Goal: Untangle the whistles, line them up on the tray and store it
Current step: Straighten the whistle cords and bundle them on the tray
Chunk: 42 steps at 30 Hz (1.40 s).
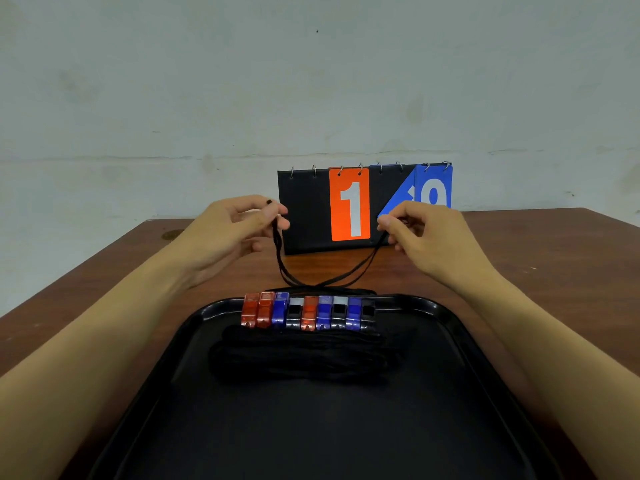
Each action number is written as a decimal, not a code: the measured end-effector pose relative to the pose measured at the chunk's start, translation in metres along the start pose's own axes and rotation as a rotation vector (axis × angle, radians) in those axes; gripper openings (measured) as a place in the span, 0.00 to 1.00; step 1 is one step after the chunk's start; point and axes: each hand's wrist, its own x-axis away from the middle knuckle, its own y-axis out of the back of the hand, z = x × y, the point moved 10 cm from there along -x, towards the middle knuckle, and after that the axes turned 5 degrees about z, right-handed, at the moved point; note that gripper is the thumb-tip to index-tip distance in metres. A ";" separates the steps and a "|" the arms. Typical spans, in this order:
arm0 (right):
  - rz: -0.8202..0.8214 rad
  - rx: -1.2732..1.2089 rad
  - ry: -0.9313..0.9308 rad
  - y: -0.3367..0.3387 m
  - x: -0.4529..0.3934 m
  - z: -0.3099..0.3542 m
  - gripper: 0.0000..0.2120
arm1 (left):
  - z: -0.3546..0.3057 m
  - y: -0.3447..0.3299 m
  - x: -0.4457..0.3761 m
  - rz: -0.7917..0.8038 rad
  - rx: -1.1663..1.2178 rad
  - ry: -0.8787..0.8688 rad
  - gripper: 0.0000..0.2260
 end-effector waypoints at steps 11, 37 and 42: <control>0.307 -0.092 0.242 -0.043 0.025 0.059 0.18 | -0.015 -0.061 0.016 0.211 -0.345 -0.046 0.22; -0.067 -0.191 -0.004 0.015 0.001 0.002 0.05 | -0.023 0.006 0.006 -0.144 -0.492 -0.204 0.08; -0.032 -0.141 -0.040 0.007 0.000 -0.007 0.05 | -0.031 0.023 0.010 -0.305 -0.424 -0.254 0.06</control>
